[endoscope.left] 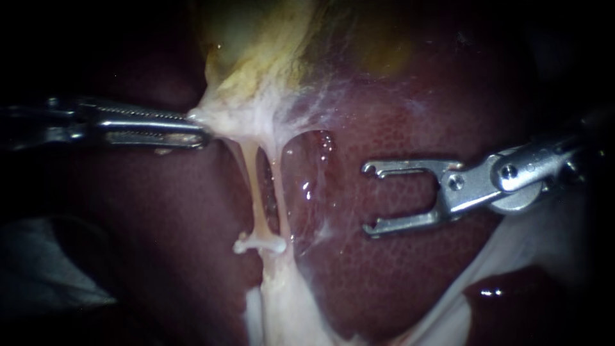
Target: Going back first clip left tube
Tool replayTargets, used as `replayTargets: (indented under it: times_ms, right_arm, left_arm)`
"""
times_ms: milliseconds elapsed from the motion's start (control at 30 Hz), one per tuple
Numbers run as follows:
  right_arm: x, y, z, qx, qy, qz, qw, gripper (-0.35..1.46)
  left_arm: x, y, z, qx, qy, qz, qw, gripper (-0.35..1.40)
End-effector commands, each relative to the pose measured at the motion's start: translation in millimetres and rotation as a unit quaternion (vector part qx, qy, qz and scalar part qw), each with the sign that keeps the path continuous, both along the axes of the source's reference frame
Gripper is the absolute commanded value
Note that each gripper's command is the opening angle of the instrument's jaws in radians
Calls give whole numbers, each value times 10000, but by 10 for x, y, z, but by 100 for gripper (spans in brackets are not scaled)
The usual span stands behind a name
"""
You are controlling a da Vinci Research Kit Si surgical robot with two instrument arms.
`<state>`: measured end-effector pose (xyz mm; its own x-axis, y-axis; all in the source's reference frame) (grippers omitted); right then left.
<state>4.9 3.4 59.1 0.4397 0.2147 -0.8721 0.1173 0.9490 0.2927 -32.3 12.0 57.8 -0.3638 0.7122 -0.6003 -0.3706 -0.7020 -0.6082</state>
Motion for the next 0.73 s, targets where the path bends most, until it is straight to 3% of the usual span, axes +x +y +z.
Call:
replayTargets:
  times_ms: [33, 200, 333, 733]
  right_arm:
    - [-1, 0, 0, 1, 4, -2, 10000, 50]
    - [-5, 0, 1, 2, 7, -8, 10000, 50]
    - [-8, 1, 1, 3, 10, -13, 10000, 50]
    - [-10, -1, -3, 34, 47, -62, 10000, 50]
  left_arm:
    - [-3, 0, 7, 21, -14, 2, 10000, -35]
    - [-21, -3, 43, 67, -30, 13, 10000, -35]
    - [-27, 1, 56, 93, -1, 34, 10000, -35]
    - [-29, -1, 53, 101, -9, 41, 9999, -35]
